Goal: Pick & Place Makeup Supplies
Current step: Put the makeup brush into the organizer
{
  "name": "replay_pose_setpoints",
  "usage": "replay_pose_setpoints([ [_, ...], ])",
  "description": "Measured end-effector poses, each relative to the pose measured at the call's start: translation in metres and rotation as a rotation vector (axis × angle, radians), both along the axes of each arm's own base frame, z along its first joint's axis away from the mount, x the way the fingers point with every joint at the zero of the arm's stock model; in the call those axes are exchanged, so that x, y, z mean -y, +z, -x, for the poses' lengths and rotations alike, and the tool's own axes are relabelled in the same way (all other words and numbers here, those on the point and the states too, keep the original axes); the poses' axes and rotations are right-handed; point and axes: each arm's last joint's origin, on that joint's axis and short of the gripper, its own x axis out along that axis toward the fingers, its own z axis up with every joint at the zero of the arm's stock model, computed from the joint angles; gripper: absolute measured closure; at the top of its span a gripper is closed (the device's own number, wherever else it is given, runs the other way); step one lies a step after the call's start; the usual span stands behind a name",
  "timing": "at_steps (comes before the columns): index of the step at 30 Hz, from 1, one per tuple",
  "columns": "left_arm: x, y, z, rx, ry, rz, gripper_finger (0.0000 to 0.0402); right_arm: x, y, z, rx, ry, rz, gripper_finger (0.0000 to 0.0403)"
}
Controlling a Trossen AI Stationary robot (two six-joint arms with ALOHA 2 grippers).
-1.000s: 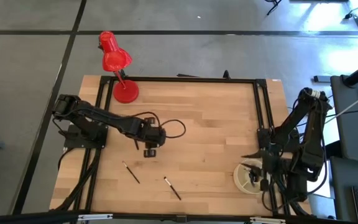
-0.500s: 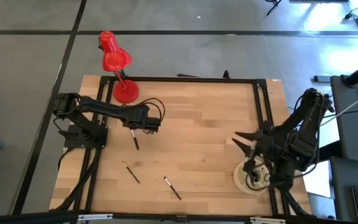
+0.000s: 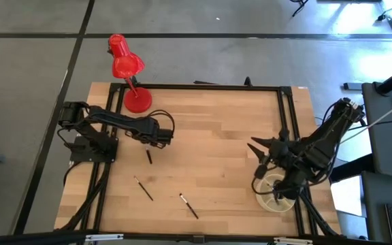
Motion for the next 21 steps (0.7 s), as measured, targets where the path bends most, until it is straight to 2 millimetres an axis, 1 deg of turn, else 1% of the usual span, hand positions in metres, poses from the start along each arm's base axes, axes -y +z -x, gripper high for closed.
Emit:
replay_pose_setpoints([
  [3, 0.000, -0.007, 0.000, 0.051, 0.062, 0.029, 0.0159, 0.001, 0.000, -0.001, -0.002, -0.005, 0.000, 0.0284],
  [7, 0.004, -0.016, 0.005, 0.059, 0.151, 0.124, 0.0156, 0.001, 0.000, -0.001, -0.012, -0.001, 0.014, 0.0284],
  [13, 0.007, -0.022, 0.007, 0.082, 0.162, 0.147, 0.0163, 0.001, 0.000, -0.001, -0.018, 0.000, 0.026, 0.0284],
  [17, 0.006, -0.031, 0.011, 0.117, 0.148, 0.156, 0.0184, 0.001, 0.000, -0.001, -0.018, 0.001, 0.026, 0.0284],
  [21, 0.003, -0.035, 0.013, 0.131, 0.179, 0.178, 0.0231, 0.001, 0.000, -0.001, -0.017, 0.000, 0.027, 0.0284],
])
